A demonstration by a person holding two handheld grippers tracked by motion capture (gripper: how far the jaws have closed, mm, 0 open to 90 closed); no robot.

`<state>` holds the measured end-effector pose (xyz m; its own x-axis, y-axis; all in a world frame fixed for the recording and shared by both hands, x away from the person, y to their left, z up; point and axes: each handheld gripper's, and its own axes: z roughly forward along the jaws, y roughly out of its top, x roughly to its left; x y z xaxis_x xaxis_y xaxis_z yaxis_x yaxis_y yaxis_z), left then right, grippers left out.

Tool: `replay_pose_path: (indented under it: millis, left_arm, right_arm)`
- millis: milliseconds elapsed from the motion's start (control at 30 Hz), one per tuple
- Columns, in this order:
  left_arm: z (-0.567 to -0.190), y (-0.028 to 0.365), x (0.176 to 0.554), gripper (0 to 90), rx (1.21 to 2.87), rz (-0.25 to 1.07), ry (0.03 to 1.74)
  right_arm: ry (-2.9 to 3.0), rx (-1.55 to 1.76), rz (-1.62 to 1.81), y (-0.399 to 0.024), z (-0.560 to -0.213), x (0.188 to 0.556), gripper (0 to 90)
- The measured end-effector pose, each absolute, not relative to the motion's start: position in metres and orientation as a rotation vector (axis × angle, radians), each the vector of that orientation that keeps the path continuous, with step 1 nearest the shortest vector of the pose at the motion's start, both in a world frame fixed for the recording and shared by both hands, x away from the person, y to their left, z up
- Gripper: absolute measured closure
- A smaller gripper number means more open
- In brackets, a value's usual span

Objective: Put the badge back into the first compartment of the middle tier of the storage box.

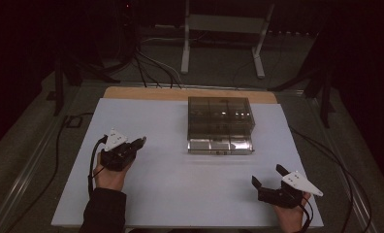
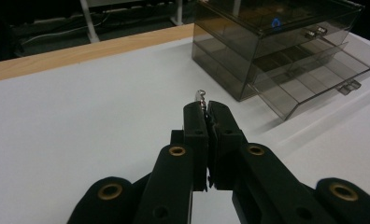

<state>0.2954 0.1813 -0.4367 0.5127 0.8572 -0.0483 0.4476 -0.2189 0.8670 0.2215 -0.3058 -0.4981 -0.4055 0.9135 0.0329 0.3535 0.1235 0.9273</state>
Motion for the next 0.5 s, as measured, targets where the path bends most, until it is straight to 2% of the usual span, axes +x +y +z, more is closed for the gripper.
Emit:
replay_pose_path:
  millis: [500]
  left_arm:
    - [-0.437,0.165,0.307,88.6,1.834,0.548,1.050]
  right_arm:
    - [1.836,1.227,1.270,-0.305,-0.498,0.223,0.0]
